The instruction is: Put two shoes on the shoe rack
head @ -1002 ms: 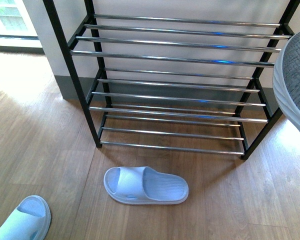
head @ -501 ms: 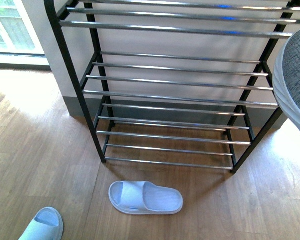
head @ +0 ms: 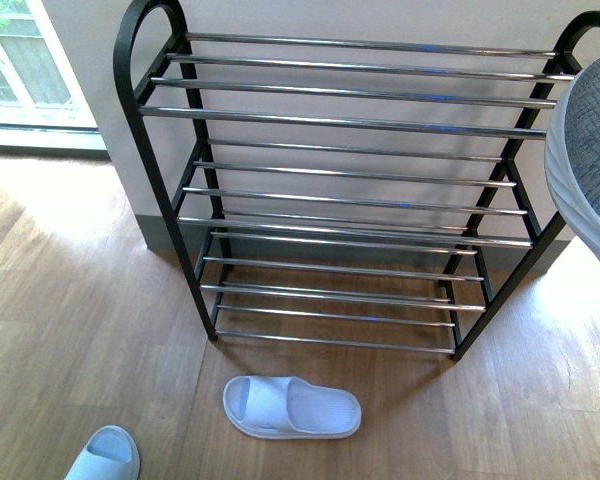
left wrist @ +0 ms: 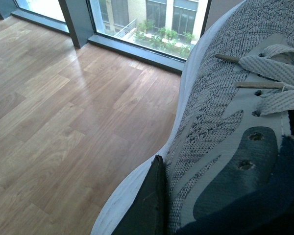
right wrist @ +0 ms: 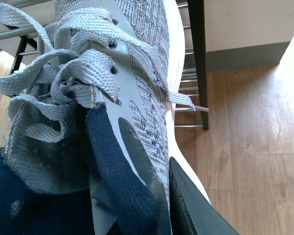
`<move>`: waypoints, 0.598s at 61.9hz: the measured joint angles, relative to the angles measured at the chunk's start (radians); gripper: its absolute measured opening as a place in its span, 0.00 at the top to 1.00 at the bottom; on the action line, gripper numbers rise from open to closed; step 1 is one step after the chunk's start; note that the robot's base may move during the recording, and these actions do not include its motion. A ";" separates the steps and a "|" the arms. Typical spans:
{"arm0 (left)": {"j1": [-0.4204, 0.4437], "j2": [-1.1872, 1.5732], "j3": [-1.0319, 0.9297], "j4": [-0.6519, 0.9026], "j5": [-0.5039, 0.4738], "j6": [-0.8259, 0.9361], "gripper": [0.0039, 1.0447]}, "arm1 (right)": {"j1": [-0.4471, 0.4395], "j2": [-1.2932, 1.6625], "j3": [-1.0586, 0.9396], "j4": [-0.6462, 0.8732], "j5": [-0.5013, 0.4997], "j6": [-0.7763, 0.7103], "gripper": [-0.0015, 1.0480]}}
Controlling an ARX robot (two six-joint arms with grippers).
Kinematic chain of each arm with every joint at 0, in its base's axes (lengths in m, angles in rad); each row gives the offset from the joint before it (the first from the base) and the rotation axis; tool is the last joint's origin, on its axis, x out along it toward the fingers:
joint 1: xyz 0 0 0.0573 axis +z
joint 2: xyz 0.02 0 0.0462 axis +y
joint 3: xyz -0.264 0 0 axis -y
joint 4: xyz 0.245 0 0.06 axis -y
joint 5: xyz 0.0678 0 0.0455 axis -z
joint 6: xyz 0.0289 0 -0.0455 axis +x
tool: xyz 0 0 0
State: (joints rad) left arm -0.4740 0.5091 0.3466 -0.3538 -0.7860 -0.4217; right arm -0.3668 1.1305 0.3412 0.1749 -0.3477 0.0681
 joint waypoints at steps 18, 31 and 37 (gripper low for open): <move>0.000 0.000 0.000 0.000 0.000 0.000 0.99 | 0.016 0.009 -0.103 0.414 -0.037 0.015 0.98; 0.000 0.000 0.000 0.000 0.000 0.000 0.99 | 0.100 -0.016 0.042 0.243 -0.011 0.082 0.98; 0.000 0.000 0.000 0.000 0.000 0.000 0.99 | 0.157 0.023 0.134 0.144 0.017 0.118 0.98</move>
State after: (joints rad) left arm -0.4740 0.5091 0.3466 -0.3538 -0.7864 -0.4221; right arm -0.2100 1.1538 0.4751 0.3191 -0.3305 0.1860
